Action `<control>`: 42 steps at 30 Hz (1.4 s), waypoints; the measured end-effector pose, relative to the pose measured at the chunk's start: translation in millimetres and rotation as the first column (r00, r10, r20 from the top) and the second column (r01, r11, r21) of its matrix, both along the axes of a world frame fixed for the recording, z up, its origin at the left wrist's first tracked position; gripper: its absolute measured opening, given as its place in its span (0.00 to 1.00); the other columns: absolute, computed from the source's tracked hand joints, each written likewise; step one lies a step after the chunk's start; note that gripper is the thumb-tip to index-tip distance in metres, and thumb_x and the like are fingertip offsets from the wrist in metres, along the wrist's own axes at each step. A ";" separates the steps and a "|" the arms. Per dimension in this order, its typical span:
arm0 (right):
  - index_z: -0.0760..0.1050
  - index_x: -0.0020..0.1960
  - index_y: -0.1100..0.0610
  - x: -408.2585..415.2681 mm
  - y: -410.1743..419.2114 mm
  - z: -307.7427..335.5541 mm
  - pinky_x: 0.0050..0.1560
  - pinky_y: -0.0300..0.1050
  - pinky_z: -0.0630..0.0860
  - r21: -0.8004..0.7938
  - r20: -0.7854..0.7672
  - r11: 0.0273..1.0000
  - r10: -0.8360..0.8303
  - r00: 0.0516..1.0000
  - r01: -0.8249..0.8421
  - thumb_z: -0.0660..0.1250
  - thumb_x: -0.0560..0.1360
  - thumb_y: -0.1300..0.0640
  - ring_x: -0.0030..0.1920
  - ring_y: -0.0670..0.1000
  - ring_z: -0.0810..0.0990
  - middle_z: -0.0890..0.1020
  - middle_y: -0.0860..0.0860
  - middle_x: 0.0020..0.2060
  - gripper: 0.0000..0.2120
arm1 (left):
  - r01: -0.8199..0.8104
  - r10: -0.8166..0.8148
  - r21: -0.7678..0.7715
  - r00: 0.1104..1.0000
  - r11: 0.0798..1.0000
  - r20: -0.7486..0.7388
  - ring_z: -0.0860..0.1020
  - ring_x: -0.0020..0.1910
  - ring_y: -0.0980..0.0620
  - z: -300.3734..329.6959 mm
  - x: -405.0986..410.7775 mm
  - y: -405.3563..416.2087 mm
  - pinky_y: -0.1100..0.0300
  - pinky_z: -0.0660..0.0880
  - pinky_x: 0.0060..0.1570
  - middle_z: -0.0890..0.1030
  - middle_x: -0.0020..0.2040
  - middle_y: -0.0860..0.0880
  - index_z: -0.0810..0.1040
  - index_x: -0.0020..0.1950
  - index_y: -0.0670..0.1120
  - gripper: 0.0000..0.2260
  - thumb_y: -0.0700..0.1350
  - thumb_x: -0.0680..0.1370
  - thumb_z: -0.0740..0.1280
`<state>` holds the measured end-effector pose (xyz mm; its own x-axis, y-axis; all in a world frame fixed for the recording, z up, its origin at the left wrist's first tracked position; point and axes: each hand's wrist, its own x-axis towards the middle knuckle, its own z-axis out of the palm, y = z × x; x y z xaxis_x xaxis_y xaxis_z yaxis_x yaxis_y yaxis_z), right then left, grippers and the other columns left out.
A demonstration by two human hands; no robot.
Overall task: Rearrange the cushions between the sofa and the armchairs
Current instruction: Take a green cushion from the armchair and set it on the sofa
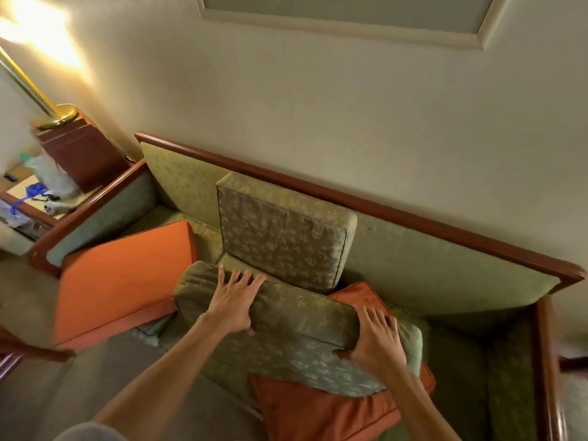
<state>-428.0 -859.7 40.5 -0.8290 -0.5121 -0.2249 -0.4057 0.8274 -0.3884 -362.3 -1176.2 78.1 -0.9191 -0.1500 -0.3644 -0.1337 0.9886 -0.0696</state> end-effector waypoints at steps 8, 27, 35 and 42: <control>0.62 0.73 0.48 -3.6 -21.2 6.5 0.75 0.58 0.55 0.024 -0.017 1.000 -0.016 1.000 0.016 0.68 0.63 0.27 0.70 0.53 0.66 0.70 0.45 0.66 0.46 | 0.010 -0.009 0.064 1.000 0.998 -0.010 0.61 0.74 0.45 -6.7 -6.3 -21.7 0.37 0.45 0.76 0.65 0.72 0.52 0.57 0.78 0.53 0.50 0.63 0.63 0.79; 0.53 0.78 0.52 -189.3 -146.8 6.2 0.74 0.59 0.56 0.411 0.050 0.906 -0.132 0.990 0.100 0.74 0.64 0.30 0.74 0.57 0.61 0.66 0.54 0.71 0.53 | 0.182 -0.183 0.322 0.983 0.929 -0.027 0.61 0.74 0.43 -78.4 -235.5 -132.7 0.44 0.52 0.76 0.64 0.72 0.49 0.54 0.79 0.51 0.52 0.61 0.64 0.79; 0.53 0.77 0.51 -307.8 -164.9 -39.1 0.75 0.62 0.53 0.441 0.213 0.897 -0.133 0.968 0.026 0.77 0.53 0.27 0.74 0.57 0.59 0.64 0.53 0.72 0.62 | 0.079 -0.100 0.329 0.994 0.941 0.049 0.62 0.71 0.43 -133.0 -317.6 -147.2 0.43 0.53 0.76 0.65 0.70 0.49 0.57 0.77 0.52 0.57 0.63 0.55 0.83; 0.53 0.79 0.51 -318.3 -168.8 -49.2 0.76 0.63 0.48 0.424 0.209 0.905 -0.133 0.969 0.032 0.77 0.55 0.28 0.77 0.57 0.56 0.61 0.53 0.77 0.62 | 0.054 -0.078 0.335 0.995 0.941 0.060 0.62 0.68 0.42 -145.5 -328.3 -151.6 0.43 0.55 0.72 0.65 0.67 0.48 0.58 0.75 0.52 0.58 0.63 0.53 0.83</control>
<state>-746.3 -1028.4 -8.6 -0.7646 -0.2626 -0.5886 -0.2710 0.9596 -0.0761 -690.6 -1327.8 -67.4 -0.8926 0.0510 -0.4480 -0.0744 0.9633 0.2579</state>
